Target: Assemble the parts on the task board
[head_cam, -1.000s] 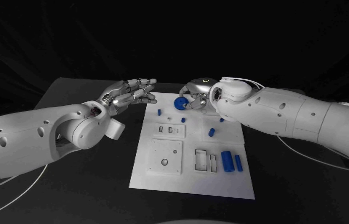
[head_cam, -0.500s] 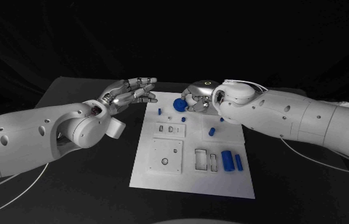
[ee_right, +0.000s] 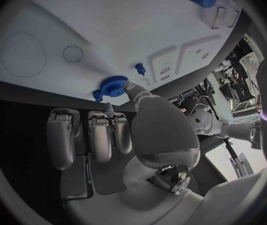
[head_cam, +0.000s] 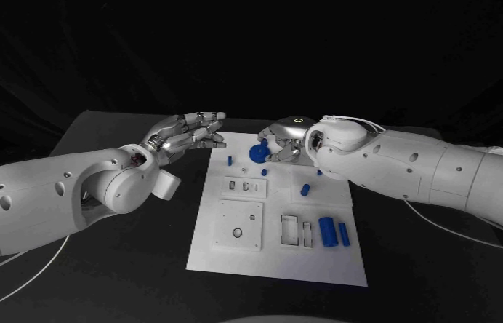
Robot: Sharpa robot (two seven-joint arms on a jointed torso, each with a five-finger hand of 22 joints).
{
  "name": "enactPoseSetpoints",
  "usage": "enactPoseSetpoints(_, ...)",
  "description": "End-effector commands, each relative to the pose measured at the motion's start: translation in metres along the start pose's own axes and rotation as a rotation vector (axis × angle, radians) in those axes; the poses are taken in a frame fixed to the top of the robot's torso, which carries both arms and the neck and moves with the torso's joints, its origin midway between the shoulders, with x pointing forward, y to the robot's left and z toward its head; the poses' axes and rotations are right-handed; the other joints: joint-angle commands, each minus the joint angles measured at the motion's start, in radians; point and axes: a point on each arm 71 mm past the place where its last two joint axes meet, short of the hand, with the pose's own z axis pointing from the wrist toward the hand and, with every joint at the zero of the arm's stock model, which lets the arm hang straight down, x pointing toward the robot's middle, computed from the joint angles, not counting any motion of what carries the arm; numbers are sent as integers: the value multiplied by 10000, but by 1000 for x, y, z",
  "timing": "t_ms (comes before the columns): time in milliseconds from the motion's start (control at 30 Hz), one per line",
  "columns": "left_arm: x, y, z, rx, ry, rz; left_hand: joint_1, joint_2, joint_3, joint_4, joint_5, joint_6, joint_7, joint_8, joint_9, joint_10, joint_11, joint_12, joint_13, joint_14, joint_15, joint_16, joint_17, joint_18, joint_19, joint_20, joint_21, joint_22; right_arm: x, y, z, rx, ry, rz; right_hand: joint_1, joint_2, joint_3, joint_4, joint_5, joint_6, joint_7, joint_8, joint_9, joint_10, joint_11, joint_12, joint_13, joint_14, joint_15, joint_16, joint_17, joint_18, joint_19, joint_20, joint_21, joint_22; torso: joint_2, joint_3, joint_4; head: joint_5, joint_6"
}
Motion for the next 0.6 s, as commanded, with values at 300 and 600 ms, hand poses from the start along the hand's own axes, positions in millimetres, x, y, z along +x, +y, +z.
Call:
enactPoseSetpoints(300, 2, -1, 0, 71, 141, -10, 49, -65, 33, -20, 68, 16, 9, 20, 7, 69, 30, 31, -13, 13, 56, -37, -19, 56, -30, 18, -71, -9, 0, -7, -7, -48, -281, 37, -28, 162, -112, 73, -145, 189, -19, 12, -43, 1039, -62, 39, 2631, 1062, -66, 35, 2629, 61, -83, -89, -140, 2160, 2, 4, -8, 22, 37)
enactPoseSetpoints(600, 1, -1, 0, 102, 138, -15, 57, -63, 40, -24, 85, 10, 7, 16, 6, 72, 39, 30, -15, 18, 61, -34, -20, 56, -29, 21, -72, -9, -3, -30, -30, 120, -1225, 194, -53, 272, -310, 243, -479, 824, 45, 146, -239, 1039, -38, 39, 2631, 1062, -60, 35, 2629, 43, -22, -98, -91, 2183, -7, 1, -10, 44, 126)
